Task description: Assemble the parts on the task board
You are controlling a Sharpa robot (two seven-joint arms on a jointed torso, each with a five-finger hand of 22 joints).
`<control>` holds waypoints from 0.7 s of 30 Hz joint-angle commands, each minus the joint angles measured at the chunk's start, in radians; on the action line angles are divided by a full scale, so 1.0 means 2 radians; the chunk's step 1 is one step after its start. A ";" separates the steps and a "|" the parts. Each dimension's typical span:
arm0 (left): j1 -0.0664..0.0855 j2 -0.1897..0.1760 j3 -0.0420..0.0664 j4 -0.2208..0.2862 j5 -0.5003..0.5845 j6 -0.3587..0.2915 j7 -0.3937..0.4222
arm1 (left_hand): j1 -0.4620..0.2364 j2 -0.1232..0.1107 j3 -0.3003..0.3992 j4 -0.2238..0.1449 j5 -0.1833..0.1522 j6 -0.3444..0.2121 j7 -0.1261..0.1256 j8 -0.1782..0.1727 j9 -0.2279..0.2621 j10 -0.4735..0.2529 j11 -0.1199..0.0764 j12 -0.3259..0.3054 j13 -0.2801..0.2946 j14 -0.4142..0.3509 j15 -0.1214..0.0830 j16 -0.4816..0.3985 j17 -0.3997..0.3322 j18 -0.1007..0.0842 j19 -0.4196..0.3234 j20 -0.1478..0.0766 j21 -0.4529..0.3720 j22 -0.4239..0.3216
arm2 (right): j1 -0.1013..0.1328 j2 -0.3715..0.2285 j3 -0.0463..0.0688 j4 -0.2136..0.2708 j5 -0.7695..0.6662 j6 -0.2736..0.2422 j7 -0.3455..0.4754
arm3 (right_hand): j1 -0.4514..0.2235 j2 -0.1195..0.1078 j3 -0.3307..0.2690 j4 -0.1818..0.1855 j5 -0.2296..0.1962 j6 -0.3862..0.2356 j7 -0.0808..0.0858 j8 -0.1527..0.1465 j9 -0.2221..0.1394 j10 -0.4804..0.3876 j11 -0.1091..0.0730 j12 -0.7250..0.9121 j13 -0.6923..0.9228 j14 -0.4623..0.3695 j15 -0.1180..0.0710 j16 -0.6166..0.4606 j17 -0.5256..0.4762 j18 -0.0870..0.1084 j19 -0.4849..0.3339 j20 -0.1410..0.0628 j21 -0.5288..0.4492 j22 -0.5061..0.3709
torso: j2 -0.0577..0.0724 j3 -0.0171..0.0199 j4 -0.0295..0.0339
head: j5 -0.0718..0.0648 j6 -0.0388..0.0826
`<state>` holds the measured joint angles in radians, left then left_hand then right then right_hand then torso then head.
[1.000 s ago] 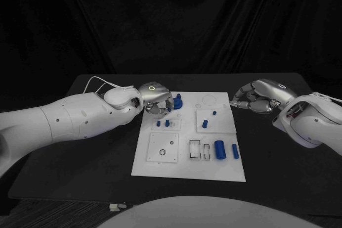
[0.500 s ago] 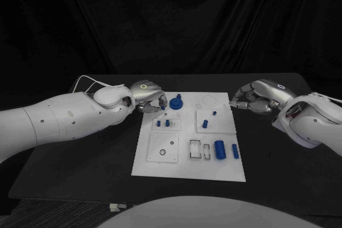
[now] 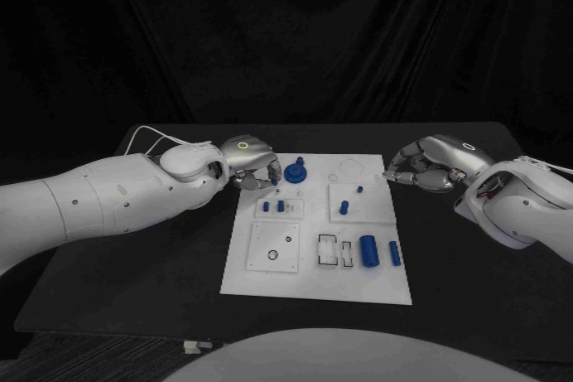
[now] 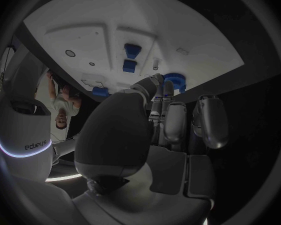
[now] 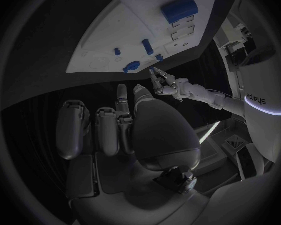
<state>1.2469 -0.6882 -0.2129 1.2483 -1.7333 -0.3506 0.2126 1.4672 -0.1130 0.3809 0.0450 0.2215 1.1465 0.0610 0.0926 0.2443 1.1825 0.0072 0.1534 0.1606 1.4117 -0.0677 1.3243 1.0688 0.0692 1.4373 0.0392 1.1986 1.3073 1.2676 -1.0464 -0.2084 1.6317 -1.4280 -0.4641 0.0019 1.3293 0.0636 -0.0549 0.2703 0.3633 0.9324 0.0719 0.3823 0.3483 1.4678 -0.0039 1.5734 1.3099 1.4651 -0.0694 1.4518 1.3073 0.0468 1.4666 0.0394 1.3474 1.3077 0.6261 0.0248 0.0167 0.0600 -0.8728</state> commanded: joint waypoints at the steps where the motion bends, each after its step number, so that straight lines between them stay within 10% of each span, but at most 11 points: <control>1: -0.002 0.004 0.000 -0.003 0.000 0.007 0.003 | -0.005 0.000 0.003 0.001 -0.002 0.001 0.000 -0.001 0.000 0.004 -0.001 -0.003 0.000 -0.001 0.002 -0.002 -0.001 0.004 -0.001 0.001 -0.002 0.080 | -0.001 0.000 0.000 0.000 -0.001 0.004 -0.008 | 0.005 -0.002 0.003 0.000 0.002 -0.001 -0.001 -0.002 -0.001 0.051 -0.002 -0.002 0.129 0.029 -0.002 -0.003 0.000 0.004 0.007 -0.001 -0.001 0.095 | 0.000 -0.0001 -0.0006 | 0.000 0.000; 21: -0.005 0.021 0.000 -0.018 0.000 0.025 0.001 | -0.003 -0.001 0.004 -0.002 -0.001 0.000 0.000 -0.003 0.000 0.007 -0.001 -0.004 -0.001 -0.001 0.001 -0.002 0.000 0.006 -0.004 0.001 -0.010 0.078 | -0.001 0.000 0.000 0.000 -0.001 0.005 -0.008 | 0.007 -0.001 0.004 -0.001 0.002 -0.001 -0.001 -0.002 -0.001 0.051 -0.002 -0.002 0.129 0.029 -0.002 -0.004 -0.001 0.004 0.007 -0.001 -0.002 0.095 | 0.000 -0.0001 -0.0003 | -0.001 0.000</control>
<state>1.2381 -0.6493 -0.2129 1.2128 -1.7334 -0.3191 0.2118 1.4674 -0.1132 0.3850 0.0409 0.2205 1.1463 0.0609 0.0850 0.2437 1.1893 0.0070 0.1498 0.1594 1.4117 -0.0676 1.3243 1.0689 0.0692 1.4336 0.0428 1.1822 1.3081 1.2669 -1.0450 -0.2083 1.6308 -1.4280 -0.4586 0.0009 1.3334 0.0592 -0.0522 0.2676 0.3633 0.9324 0.0719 0.3823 0.3483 1.4678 -0.0039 1.5734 1.3098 1.4651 -0.0694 1.4483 1.3073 0.0468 1.4667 0.0394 1.3474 1.3075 0.6267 0.0244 0.0160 0.0584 -0.8728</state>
